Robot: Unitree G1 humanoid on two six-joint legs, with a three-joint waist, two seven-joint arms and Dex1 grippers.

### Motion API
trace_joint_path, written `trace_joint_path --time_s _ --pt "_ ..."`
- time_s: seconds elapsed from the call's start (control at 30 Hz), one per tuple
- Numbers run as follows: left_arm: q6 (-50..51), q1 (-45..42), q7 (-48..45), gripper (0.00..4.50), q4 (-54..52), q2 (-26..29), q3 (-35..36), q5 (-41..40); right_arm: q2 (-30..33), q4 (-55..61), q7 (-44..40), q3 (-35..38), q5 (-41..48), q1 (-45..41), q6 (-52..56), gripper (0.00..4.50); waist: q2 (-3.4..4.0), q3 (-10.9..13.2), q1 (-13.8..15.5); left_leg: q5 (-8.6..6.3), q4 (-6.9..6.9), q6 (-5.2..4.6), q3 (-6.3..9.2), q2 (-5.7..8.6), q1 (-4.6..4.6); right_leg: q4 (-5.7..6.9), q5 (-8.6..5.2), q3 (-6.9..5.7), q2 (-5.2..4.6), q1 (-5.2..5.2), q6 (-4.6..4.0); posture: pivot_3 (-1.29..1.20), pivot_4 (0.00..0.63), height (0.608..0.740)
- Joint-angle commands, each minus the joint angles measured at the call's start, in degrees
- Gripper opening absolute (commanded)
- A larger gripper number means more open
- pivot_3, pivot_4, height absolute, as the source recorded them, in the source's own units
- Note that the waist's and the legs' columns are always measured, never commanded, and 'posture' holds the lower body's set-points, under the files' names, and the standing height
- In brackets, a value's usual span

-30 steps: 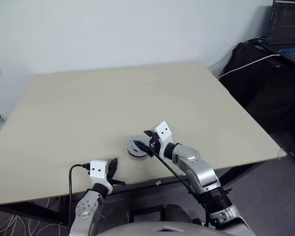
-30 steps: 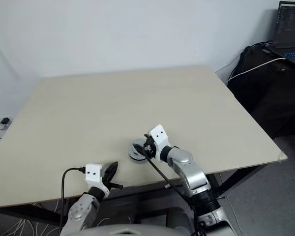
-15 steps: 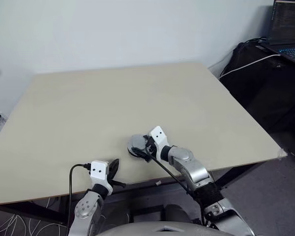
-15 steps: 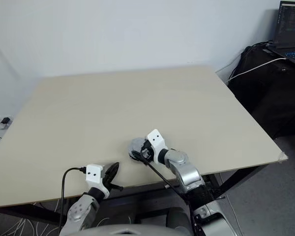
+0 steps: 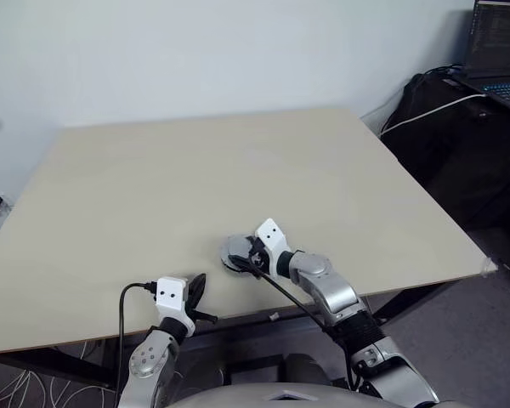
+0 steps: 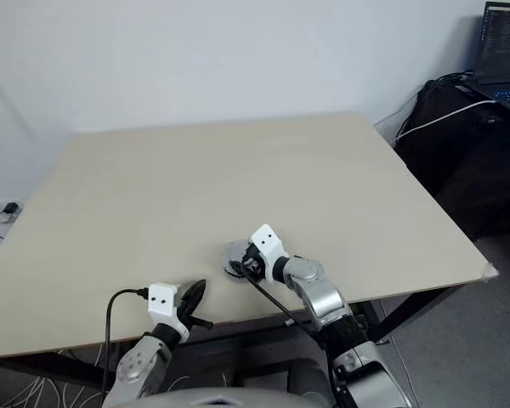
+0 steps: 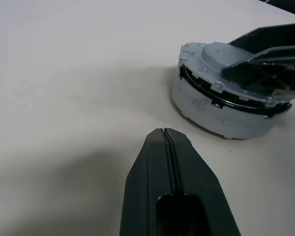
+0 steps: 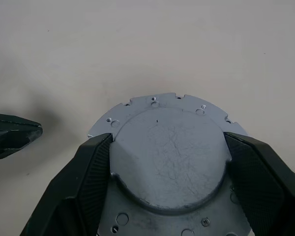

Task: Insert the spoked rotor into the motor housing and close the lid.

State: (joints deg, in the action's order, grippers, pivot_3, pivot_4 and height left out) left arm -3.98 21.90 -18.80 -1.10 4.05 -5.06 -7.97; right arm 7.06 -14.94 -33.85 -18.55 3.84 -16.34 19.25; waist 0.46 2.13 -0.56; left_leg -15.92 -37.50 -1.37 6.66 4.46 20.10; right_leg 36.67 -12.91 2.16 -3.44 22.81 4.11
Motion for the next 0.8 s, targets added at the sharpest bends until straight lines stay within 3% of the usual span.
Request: trace_joint_path --time_s 0.03,0.8 --pt "-0.1 -0.3 -0.1 0.0 -2.7 -0.3 -0.1 -1.1 0.6 1.7 -0.8 0.8 0.3 -0.8 0.3 3.25 0.0 0.0 0.0 0.0 0.0 0.0 0.0 0.0 0.0 0.0 0.0 0.0 0.0 0.0 0.0 0.0 0.0 0.74" --pt "-0.4 -0.2 -0.1 0.0 -2.0 -0.3 -0.1 -1.6 1.7 1.9 0.1 -2.5 -3.5 -0.9 0.7 3.25 0.01 0.0 0.0 -0.05 0.01 0.08 0.0 0.01 -0.05 -0.01 -0.02 0.0 -0.01 -0.05 -0.01 0.0 0.0 0.74"
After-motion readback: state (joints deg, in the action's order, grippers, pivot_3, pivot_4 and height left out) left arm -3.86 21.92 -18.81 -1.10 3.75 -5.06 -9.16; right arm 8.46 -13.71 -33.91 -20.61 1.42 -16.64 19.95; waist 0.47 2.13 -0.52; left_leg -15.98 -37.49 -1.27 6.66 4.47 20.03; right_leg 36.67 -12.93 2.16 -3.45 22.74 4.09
